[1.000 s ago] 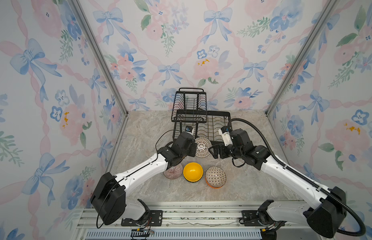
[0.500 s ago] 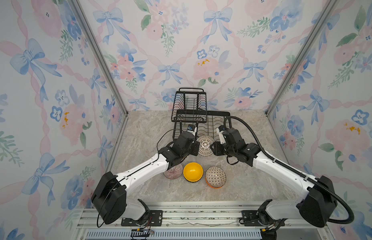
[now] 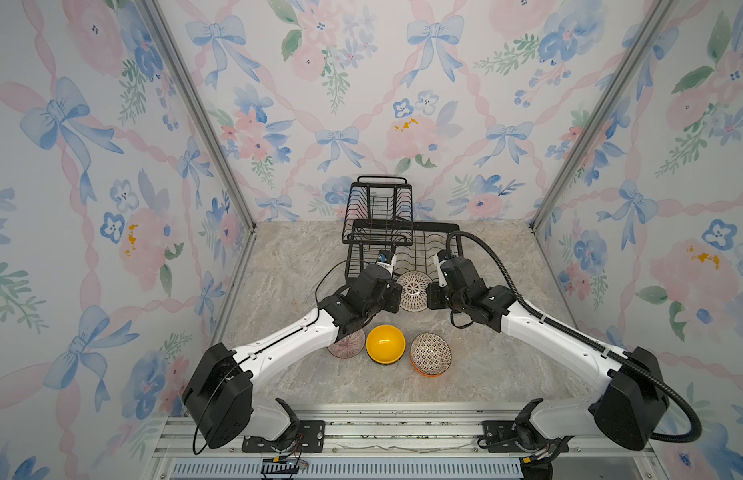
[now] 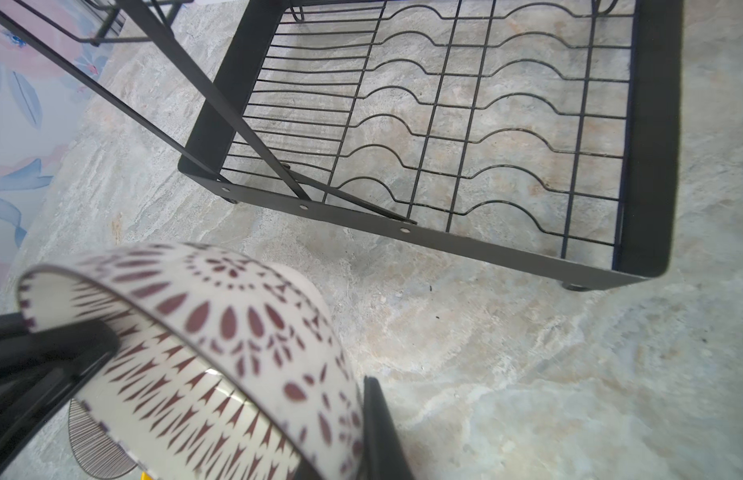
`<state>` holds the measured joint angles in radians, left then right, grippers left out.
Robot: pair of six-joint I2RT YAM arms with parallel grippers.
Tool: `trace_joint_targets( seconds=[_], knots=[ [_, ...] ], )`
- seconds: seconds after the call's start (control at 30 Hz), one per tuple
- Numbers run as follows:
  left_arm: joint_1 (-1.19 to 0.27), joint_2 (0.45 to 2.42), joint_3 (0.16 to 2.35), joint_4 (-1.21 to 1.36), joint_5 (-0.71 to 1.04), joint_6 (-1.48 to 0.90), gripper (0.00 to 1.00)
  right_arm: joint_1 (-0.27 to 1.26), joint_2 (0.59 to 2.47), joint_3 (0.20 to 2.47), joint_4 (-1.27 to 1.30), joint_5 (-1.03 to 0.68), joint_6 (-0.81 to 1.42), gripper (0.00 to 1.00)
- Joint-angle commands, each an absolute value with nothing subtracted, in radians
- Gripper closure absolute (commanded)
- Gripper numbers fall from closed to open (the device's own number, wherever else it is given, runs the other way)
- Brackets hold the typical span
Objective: Load the bowls into the dish rack
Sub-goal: 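Grasp the bowl's rim with the right gripper while left gripper holds it, then open the left gripper to release the bowl while right gripper pulls it toward rack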
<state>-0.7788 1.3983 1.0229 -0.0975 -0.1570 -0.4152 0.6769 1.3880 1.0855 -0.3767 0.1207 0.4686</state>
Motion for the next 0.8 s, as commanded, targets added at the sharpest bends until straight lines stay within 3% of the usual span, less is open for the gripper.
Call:
trace_joint_targets(
  seconds=[0.0,0.23,0.4,0.67,0.77],
  knots=[
    [-0.785,1.389,1.02,-0.031,-0.129,-0.415,1.0,0.69,1.36,1.106,-0.364,0.104,0.449,1.0],
    [-0.782,1.373,1.019,-0.036,-0.128,-0.366,0.97,0.695,1.31,1.091,-0.358,0.156,0.392,1.0],
    [-0.77,1.371,1.019,-0.053,-0.098,-0.358,0.71,0.695,1.311,1.096,-0.361,0.163,0.359,1.0],
    [-0.744,1.284,0.967,-0.06,-0.069,-0.343,0.15,0.692,1.319,1.096,-0.375,0.215,0.29,1.0],
    [-0.721,1.24,0.937,-0.062,-0.062,-0.336,0.04,0.687,1.327,1.099,-0.377,0.229,0.23,1.0]
  ],
)
